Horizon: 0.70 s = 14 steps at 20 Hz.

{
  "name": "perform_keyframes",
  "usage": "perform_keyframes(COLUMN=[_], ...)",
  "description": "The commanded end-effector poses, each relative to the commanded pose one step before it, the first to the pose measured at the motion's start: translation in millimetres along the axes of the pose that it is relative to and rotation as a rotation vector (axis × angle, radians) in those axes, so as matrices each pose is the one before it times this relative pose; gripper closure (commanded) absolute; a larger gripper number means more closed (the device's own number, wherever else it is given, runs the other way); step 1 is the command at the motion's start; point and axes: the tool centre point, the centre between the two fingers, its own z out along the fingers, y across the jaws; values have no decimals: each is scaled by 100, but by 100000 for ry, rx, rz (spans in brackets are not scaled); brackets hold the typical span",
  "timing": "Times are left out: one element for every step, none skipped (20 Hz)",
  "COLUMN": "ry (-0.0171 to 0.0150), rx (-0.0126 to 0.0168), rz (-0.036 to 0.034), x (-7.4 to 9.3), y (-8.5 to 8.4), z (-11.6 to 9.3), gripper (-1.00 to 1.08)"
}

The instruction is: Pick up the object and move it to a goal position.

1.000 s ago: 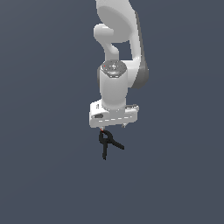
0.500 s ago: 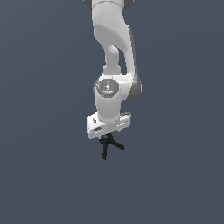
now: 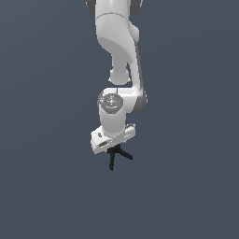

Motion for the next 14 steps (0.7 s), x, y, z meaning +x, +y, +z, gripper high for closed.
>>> perform_keyframes(ry=[-59, -10, -22, 0, 0, 0, 2, 0, 2, 0, 2, 2, 2, 0], rx=[47, 6, 2, 0, 0, 0, -1, 0, -1, 0, -1, -1, 0, 0], rz=[-1022, -68, 436, 0, 0, 0, -69, 0, -69, 0, -69, -69, -49, 0], x=[0, 0, -21, -2, -5, -8, 10, -16, 1, -26, -9, -13, -17, -25], y=[77, 2, -26, 2, 5, 8, -29, 14, -24, 18, -20, -18, -7, 19], z=[227, 18, -64, 36, 108, 179, 248, 320, 388, 458, 523, 583, 548, 471], gripper=[-92, -92, -92, -92, -92, -92, -92, -92, -92, -92, -92, -92, -92, -92])
